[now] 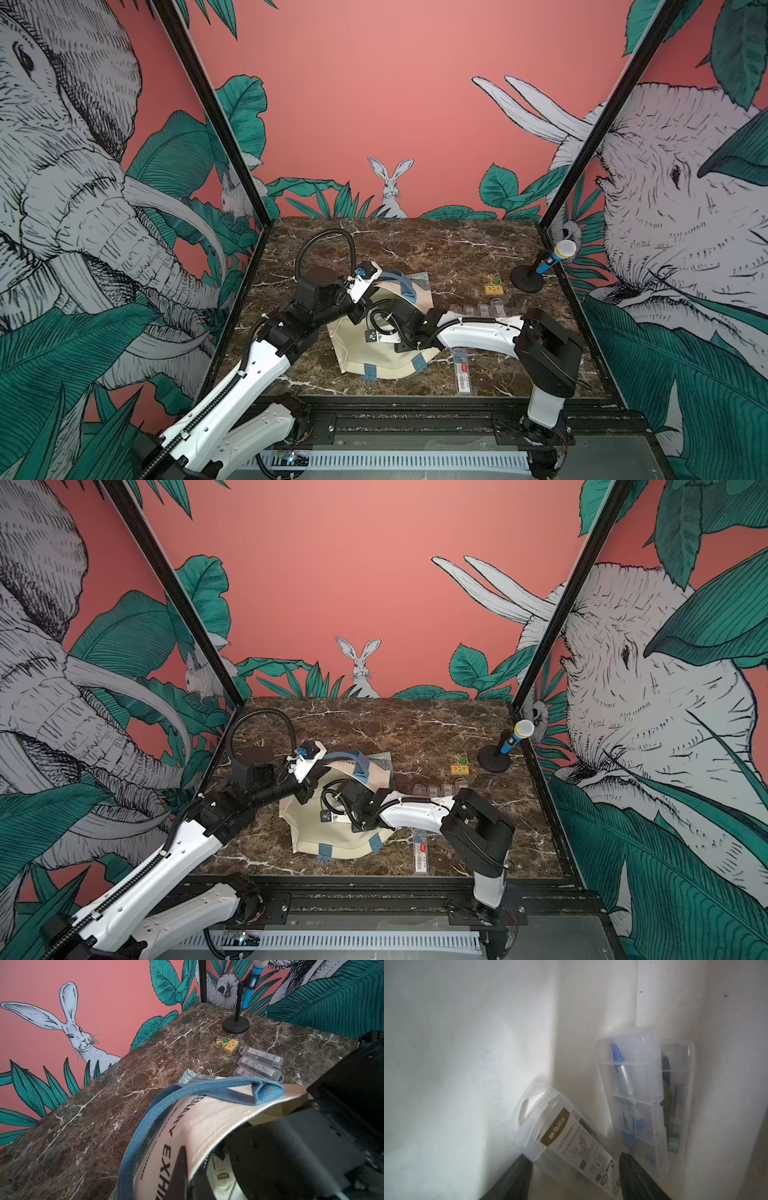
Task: Take out the compass set from the canvas bag
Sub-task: Pick up the compass set from the canvas bag.
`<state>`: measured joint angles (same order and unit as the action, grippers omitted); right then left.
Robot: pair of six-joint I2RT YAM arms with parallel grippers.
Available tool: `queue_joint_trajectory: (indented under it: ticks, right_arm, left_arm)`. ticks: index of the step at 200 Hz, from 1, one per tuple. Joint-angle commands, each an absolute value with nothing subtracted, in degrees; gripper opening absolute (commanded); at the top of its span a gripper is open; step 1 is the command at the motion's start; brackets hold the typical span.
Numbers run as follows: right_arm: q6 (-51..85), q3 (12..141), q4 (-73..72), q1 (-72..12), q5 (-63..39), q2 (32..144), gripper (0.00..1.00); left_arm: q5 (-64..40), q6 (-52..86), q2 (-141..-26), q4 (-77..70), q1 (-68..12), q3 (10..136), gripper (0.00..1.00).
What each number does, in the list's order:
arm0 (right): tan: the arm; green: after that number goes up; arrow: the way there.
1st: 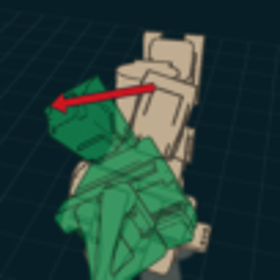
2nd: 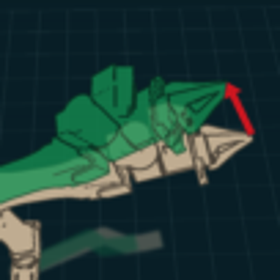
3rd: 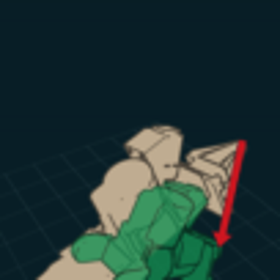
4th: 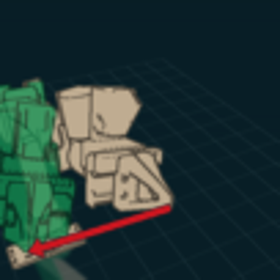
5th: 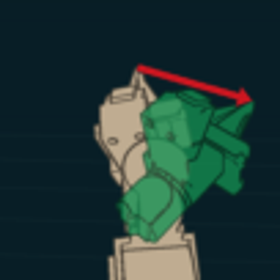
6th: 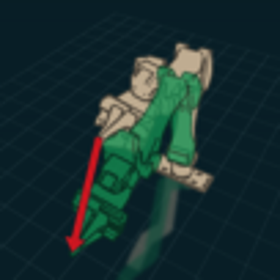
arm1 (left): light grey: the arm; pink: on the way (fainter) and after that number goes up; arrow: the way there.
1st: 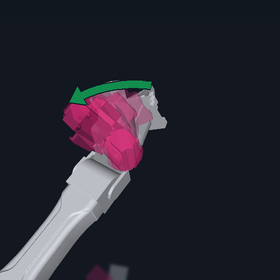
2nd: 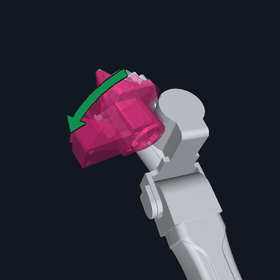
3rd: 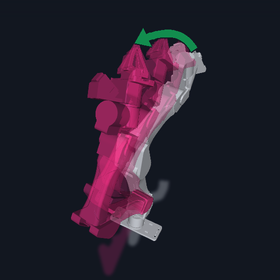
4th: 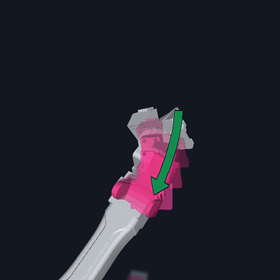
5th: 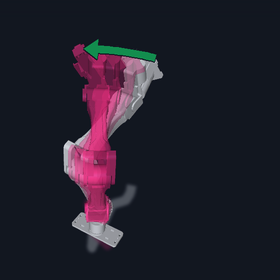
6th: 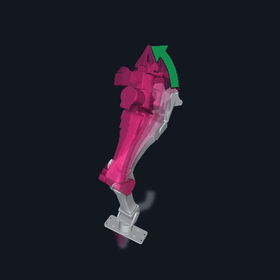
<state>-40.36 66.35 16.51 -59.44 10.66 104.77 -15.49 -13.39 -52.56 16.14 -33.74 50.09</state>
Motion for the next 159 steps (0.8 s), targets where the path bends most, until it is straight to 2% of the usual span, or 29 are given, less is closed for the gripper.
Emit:
queue_joint_trajectory:
  ticks: [1,28,76,106,148,159]
  right_arm:
    - [-37.6,67.0,15.2,-58.4,9.6,106.5,0.67]
    - [-31.6,69.0,15.3,-57.8,8.8,108.4,0.60]
    - [-19.4,73.3,17.7,-57.5,-2.5,110.2,0.52]
    - [-13.0,74.8,20.1,-57.5,-5.5,111.1,0.47]
    - [-7.4,76.9,21.9,-56.5,-13.7,110.1,0.46]
    - [-7.9,76.9,21.8,-56.2,-14.0,109.4,0.49]
  left_arm:
    - [-16.4,-13.4,-52.2,13.9,-33.9,50.6,0.00]
    - [-16.4,-13.4,-52.2,13.7,-33.9,50.4,0.00]
    - [-16.0,-13.4,-52.2,13.6,-33.9,50.4,0.00]
    - [-15.9,-13.5,-52.1,13.6,-33.9,50.4,0.00]
    - [-15.7,-13.6,-52.0,13.7,-33.9,50.4,0.00]
    - [-15.7,-13.6,-51.9,13.7,-33.9,50.3,0.00]
